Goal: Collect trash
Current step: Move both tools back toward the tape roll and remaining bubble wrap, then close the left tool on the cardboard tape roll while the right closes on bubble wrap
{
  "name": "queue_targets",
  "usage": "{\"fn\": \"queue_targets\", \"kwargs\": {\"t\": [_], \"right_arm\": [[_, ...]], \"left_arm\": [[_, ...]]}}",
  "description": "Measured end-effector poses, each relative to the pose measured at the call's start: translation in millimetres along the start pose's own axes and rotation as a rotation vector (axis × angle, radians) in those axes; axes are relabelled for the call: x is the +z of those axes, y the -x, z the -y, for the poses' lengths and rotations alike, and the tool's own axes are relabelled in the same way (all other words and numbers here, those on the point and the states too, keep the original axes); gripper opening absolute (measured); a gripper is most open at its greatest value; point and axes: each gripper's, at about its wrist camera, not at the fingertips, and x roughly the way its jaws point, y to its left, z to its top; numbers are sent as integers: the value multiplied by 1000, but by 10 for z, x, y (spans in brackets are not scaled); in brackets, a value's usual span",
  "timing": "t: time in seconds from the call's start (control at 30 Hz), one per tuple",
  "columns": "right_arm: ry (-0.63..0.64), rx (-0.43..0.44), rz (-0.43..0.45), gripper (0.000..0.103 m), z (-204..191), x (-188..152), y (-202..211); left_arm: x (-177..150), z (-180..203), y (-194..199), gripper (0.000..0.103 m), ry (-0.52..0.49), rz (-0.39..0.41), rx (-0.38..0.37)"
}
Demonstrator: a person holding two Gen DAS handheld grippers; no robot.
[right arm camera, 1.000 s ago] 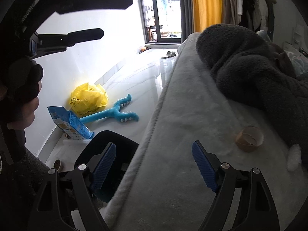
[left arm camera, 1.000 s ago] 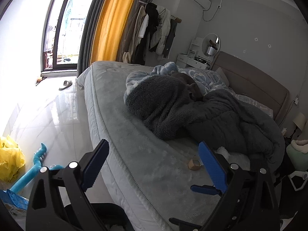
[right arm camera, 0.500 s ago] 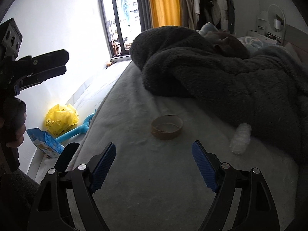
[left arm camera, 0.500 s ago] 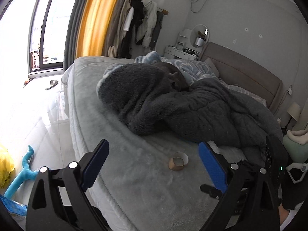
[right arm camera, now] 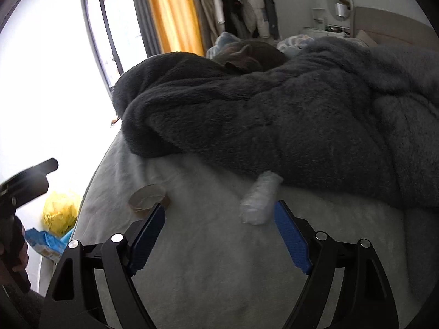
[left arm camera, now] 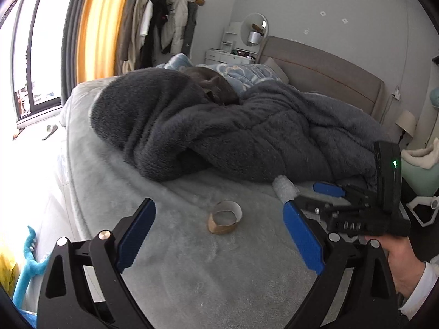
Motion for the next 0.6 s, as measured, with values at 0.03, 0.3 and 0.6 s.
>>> {"fn": "queue_targets", "kwargs": {"t": [0.03,0.3,0.6], "right_arm": [[-10,-4,1,83,40,2,0],[-70,-36,-9,83,317,-25,-165],[-159,-1,-23,82,495,-53,-336]], "left_arm": [[-13,8,-32,96,-2,-6,-5],[-106,141,-298,96,-59,-65,-12],[-223,216,-650,95,-86,-111,3]]}}
